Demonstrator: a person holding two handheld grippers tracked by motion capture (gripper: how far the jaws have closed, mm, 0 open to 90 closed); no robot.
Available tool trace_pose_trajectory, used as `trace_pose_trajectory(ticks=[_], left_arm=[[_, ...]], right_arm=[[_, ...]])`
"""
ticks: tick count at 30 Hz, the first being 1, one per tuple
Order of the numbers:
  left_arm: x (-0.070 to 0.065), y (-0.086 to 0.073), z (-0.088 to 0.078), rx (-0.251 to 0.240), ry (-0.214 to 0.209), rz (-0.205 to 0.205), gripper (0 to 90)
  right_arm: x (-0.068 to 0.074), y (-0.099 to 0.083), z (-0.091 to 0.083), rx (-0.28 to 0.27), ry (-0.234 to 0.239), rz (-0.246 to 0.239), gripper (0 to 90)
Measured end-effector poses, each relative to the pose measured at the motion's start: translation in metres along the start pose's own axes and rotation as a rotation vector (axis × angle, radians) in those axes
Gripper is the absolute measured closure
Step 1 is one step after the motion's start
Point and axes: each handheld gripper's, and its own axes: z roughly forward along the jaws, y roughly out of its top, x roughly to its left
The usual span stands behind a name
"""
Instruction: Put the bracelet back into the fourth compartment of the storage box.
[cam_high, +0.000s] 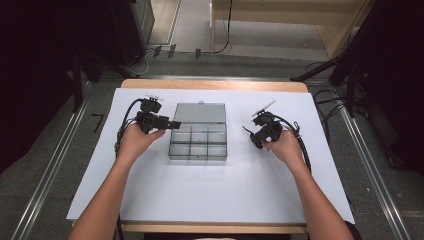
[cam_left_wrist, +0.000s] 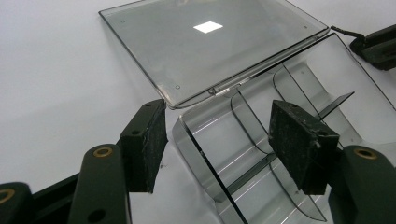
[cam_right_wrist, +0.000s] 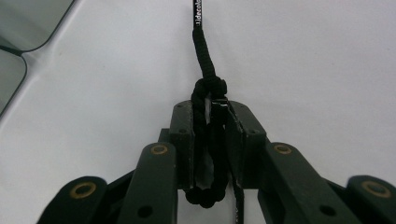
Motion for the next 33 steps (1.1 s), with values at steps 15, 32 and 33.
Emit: trace_pose_trajectory(ticks=[15, 32, 33], left_arm=[[0.0, 0.0, -0.004, -0.008, -0.005, -0.003, 38.0], [0.0, 0.001, -0.007, -0.016, -0.005, -0.002, 37.9], [0.0, 0.0, -0.007, -0.017, -0.008, -0.003, 37.9]], right_arm=[[0.003, 0.002, -0.01, -0.026, 0.042, 0.017, 75.4], [0.013, 0.007, -0.026, -0.088, 0.114, 0.011, 75.4], [0.014, 0.008, -0.027, -0.088, 0.115, 0.012, 75.4]])
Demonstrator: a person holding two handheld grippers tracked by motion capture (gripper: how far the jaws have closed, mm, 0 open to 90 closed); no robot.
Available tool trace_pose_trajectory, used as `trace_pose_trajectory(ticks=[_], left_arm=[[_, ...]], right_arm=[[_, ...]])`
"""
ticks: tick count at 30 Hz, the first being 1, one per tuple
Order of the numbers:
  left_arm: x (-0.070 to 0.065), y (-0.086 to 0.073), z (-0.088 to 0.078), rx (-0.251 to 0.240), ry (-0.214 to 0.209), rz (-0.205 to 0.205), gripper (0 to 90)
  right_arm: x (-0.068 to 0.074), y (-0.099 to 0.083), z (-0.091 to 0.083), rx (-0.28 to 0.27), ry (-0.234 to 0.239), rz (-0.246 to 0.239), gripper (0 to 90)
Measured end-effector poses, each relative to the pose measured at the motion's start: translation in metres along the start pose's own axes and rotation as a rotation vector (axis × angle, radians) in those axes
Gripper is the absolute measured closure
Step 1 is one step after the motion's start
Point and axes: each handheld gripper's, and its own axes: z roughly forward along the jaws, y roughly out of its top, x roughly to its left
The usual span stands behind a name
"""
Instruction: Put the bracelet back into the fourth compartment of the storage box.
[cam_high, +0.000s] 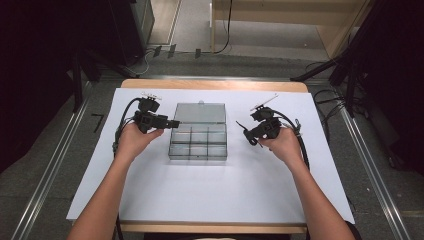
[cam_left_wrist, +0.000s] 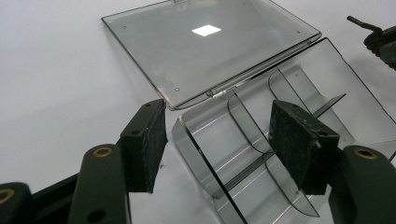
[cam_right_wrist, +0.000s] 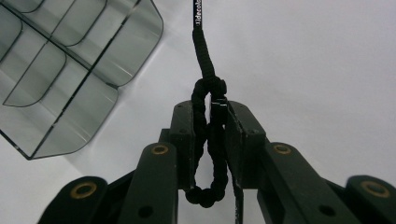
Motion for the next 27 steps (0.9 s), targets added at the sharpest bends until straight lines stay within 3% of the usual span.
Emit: trace_pose_trajectory(ticks=[11, 27], left_arm=[[0.001, -0.002, -0.006, -0.006, 0.007, 0.0, 37.9], [0.001, -0.008, -0.015, -0.017, 0.013, -0.006, 37.8]], right_arm=[[0.008, 0.006, -0.005, -0.018, 0.024, 0.0, 75.4], [0.026, 0.018, -0.012, -0.039, 0.047, -0.04, 75.3]])
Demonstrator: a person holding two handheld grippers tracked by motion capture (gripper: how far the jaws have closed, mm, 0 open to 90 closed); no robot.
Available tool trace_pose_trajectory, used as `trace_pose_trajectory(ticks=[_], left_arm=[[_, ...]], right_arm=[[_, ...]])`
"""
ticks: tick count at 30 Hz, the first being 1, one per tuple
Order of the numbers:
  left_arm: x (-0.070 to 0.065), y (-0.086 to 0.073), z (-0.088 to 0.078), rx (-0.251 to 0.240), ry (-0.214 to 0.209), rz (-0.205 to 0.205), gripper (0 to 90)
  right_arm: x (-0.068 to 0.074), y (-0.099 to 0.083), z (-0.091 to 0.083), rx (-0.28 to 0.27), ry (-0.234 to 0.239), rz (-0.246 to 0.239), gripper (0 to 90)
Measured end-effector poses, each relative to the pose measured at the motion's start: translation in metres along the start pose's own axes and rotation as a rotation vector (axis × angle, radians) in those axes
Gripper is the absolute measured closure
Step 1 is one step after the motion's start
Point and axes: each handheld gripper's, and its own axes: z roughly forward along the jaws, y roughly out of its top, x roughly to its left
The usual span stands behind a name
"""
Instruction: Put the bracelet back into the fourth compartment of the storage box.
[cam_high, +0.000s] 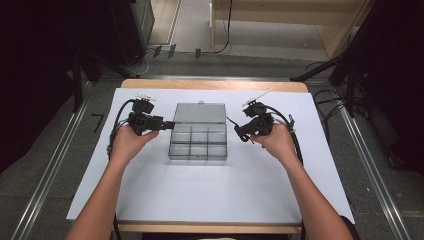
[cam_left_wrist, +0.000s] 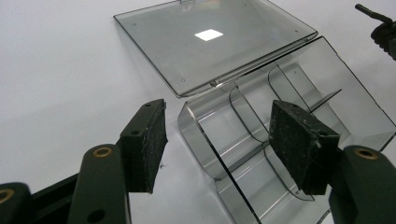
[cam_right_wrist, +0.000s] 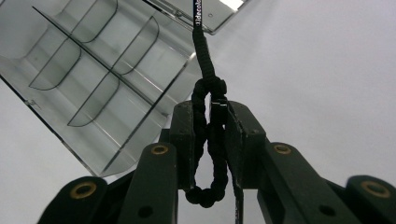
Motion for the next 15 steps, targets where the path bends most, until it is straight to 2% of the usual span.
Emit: trace_pose_trajectory(ticks=[15], left_arm=[[0.0, -0.002, -0.003, -0.004, 0.0, -0.002, 37.8]], right_arm=[[0.013, 0.007, -0.001, -0.019, 0.029, -0.02, 75.4]])
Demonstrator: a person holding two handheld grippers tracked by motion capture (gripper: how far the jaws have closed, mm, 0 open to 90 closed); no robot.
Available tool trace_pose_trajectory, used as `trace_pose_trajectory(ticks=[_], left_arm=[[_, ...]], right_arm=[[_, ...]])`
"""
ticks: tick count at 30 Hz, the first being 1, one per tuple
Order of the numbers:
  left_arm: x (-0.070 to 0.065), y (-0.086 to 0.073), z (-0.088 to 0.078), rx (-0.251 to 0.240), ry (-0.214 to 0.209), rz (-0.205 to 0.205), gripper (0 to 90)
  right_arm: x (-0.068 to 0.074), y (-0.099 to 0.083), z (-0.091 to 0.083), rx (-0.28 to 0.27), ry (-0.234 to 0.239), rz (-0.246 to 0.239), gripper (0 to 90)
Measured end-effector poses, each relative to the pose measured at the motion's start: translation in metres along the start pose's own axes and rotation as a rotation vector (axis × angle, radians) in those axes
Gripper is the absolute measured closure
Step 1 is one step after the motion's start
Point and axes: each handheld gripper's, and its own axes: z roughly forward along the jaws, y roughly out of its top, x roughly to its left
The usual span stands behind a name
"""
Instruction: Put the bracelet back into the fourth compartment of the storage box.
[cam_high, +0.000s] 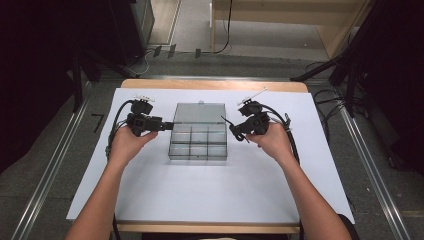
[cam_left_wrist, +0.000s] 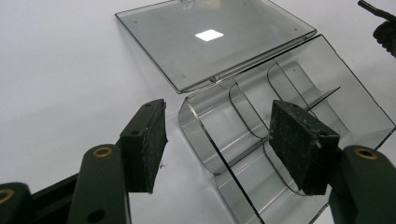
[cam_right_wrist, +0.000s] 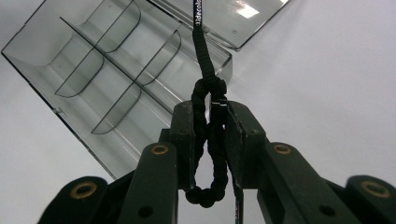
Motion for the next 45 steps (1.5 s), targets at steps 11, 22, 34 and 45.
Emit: trace_pose_trajectory(ticks=[11, 22, 34, 45], left_arm=[[0.0, 0.0, -0.002, -0.005, -0.003, 0.002, 37.7], [0.001, 0.0, -0.002, -0.006, 0.0, 0.001, 37.6], [0.0, 0.0, -0.002, -0.008, -0.001, 0.006, 37.6], [0.003, 0.001, -0.007, -0.016, 0.0, -0.004, 37.2]], right_arm=[[0.009, 0.002, 0.002, -0.01, 0.024, -0.014, 75.4], [0.024, 0.005, 0.011, -0.005, 0.037, -0.045, 75.4], [0.034, 0.007, 0.022, 0.01, 0.064, -0.057, 75.4], [0.047, 0.01, 0.035, 0.037, 0.069, -0.081, 75.4]])
